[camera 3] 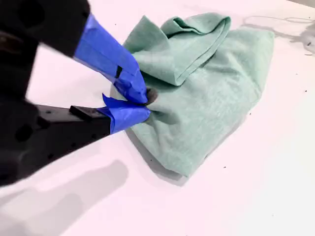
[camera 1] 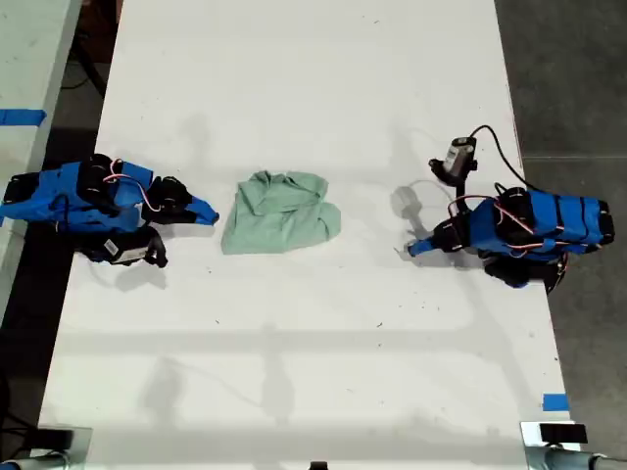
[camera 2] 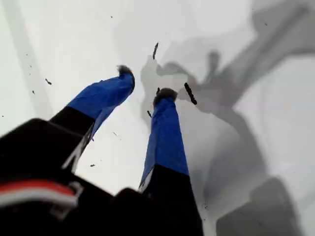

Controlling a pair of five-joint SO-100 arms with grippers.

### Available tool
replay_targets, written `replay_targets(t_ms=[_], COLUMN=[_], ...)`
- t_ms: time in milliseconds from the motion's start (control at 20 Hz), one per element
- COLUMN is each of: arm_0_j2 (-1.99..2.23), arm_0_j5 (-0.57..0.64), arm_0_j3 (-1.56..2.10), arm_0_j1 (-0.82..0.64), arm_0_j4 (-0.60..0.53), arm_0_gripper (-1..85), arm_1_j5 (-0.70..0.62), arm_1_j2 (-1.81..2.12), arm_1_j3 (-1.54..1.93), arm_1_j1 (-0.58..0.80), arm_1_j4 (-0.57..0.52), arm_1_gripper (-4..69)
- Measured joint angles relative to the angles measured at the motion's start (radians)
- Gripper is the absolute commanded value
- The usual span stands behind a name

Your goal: Fold t shirt

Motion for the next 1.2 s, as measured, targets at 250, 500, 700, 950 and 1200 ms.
replay_targets(t_ms=[250,500,700,950,1200], arm_0_j2=[0.000,0.000,0.000,0.000,0.000], arm_0_j5=[0.000,0.000,0.000,0.000,0.000], arm_0_j3=[0.000,0.000,0.000,0.000,0.000], arm_0_j1=[-0.003,-0.003,-0.003,-0.003,-0.003], arm_0_j4=[0.000,0.000,0.000,0.000,0.000], arm_0_gripper=[-0.2,-0.2,-0.2,-0.2,-0.2], arm_1_j5=[-0.021,-0.023,-0.023,-0.025,-0.025], arm_1_j2=[0.000,0.000,0.000,0.000,0.000], arm_1_j3=[0.002,0.002,0.003,0.003,0.003], arm_1_j1=[-0.003,-0.003,-0.003,-0.003,-0.003], arm_1_j4=[0.000,0.000,-0.009,-0.012,-0.012], arm_1_gripper=[4.2,2.2,2.1,2.1,2.1])
